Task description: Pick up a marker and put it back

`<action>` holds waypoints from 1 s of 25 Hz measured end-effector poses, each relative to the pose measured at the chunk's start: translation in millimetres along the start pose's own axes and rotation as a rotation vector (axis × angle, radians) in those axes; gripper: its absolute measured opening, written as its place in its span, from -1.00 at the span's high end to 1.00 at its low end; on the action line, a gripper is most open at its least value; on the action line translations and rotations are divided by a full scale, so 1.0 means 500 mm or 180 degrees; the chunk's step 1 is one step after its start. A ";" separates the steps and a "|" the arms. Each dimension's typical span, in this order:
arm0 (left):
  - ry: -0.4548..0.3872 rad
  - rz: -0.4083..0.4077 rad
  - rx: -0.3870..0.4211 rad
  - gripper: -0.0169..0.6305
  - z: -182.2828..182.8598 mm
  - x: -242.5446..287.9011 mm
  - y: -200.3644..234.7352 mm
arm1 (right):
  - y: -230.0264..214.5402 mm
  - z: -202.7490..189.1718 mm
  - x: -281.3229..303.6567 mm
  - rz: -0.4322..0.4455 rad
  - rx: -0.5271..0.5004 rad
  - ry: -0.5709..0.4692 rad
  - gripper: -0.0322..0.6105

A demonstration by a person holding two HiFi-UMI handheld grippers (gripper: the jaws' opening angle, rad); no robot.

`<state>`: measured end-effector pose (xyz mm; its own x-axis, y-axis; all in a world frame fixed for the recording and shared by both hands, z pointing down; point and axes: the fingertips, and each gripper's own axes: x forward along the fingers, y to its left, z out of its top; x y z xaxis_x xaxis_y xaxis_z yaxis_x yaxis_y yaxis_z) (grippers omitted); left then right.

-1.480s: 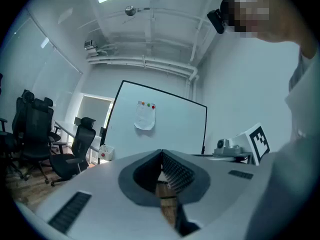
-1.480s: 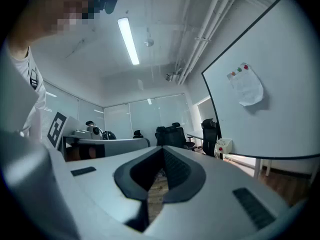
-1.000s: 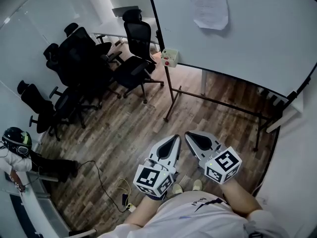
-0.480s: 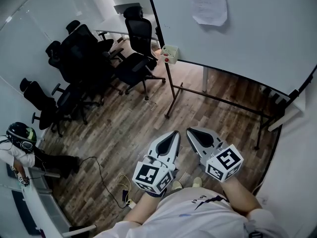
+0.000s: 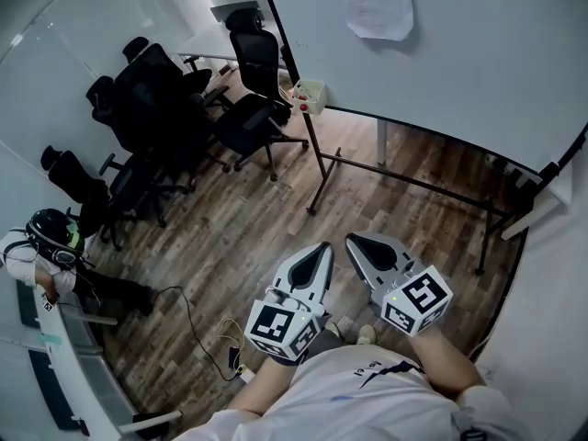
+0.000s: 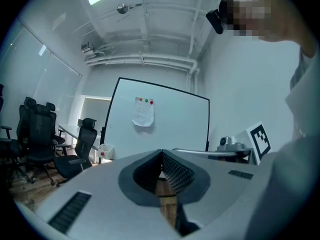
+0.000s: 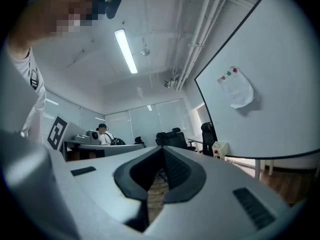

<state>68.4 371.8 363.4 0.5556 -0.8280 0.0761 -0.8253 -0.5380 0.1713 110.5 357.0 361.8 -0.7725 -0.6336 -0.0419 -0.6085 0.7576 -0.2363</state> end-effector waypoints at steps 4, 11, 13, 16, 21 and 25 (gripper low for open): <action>0.0023 0.0039 0.0028 0.91 0.001 0.020 0.016 | -0.013 0.000 0.014 0.0029 0.0026 0.0006 0.86; 0.0064 -0.0012 0.0020 0.91 -0.007 0.076 0.085 | -0.062 -0.016 0.085 -0.0032 0.0053 0.0075 0.86; 0.0053 -0.0017 0.0037 0.91 -0.001 0.100 0.122 | -0.080 -0.014 0.122 -0.0046 0.0035 0.0092 0.86; 0.0025 -0.0052 0.0085 0.91 0.013 0.139 0.181 | -0.112 -0.007 0.185 -0.0088 -0.0003 0.0109 0.86; -0.0024 -0.0112 0.0036 0.91 0.041 0.200 0.311 | -0.149 0.005 0.315 -0.0118 -0.0093 0.0137 0.86; -0.0043 -0.0207 0.0015 0.91 0.066 0.238 0.400 | -0.174 0.014 0.405 -0.0214 -0.0127 0.0147 0.86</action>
<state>-34.0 160.7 374.1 0.6066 -0.7933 0.0516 -0.7880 -0.5915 0.1709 8.5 161.7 367.1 -0.7366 -0.6761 0.0177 -0.6654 0.7197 -0.1981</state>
